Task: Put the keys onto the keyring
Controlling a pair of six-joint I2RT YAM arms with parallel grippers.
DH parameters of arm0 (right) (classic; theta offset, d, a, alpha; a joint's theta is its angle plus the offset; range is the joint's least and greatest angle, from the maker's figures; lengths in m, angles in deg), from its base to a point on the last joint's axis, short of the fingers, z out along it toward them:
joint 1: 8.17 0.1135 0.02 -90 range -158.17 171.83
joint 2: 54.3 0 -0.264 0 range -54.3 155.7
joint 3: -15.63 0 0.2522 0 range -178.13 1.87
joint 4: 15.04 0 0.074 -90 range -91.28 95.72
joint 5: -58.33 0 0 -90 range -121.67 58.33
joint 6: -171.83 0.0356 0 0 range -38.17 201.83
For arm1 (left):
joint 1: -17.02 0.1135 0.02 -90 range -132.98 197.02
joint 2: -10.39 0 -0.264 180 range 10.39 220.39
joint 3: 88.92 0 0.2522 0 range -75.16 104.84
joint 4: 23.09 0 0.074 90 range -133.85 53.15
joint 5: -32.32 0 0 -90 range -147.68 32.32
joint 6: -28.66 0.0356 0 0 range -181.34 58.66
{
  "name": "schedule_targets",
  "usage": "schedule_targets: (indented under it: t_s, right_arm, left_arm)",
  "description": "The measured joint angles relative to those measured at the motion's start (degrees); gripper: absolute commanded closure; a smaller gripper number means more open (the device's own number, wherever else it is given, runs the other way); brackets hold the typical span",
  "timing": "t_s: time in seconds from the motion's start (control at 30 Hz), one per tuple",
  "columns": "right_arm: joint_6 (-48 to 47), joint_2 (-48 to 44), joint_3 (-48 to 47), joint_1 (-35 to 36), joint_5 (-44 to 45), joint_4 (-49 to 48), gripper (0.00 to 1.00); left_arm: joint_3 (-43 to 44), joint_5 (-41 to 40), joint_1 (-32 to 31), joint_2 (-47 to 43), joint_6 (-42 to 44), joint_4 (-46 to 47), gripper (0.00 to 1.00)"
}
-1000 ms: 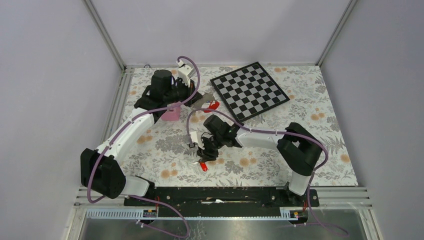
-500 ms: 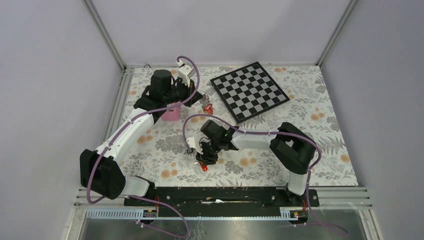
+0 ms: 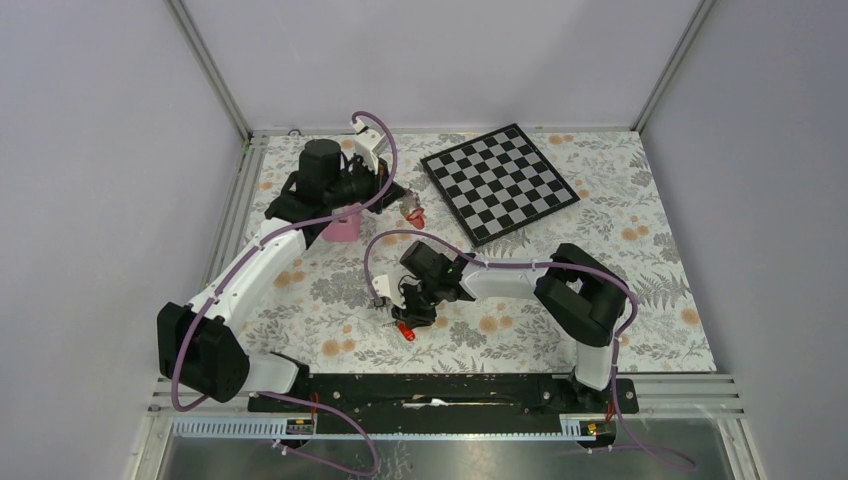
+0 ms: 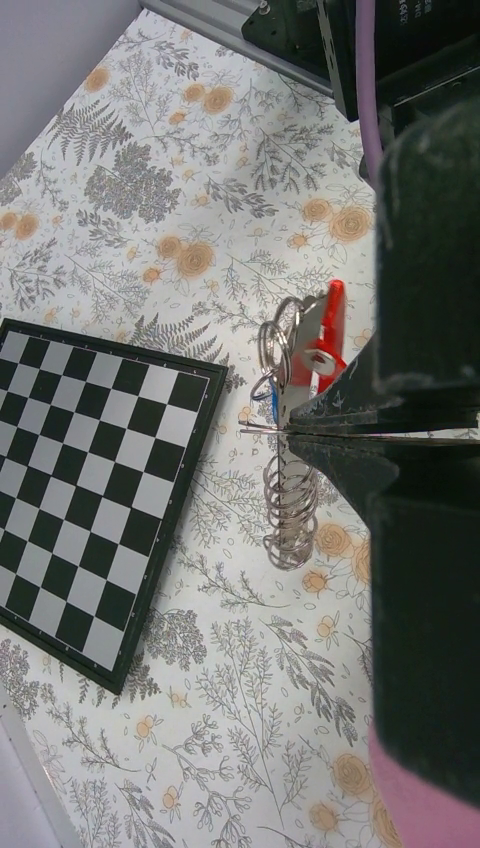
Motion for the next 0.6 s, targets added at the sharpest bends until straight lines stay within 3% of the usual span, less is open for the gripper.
schedule_targets:
  t_s: [0.33,0.43,0.6]
  right_arm:
    - [0.0,0.0,-0.2,0.0,0.3,0.0,0.8]
    - [0.0,0.0,-0.4,0.0,0.5,0.1,0.9]
    - [0.2,0.0,-0.8,0.0,1.1,0.2,0.95]
  left_arm:
    - [-0.2,0.7,0.0,0.0,0.0,0.3,1.0]
    - [-0.2,0.8,0.0,-0.1,0.0,0.3,1.0]
    - [-0.3,1.0,0.0,-0.2,0.0,0.3,1.0]
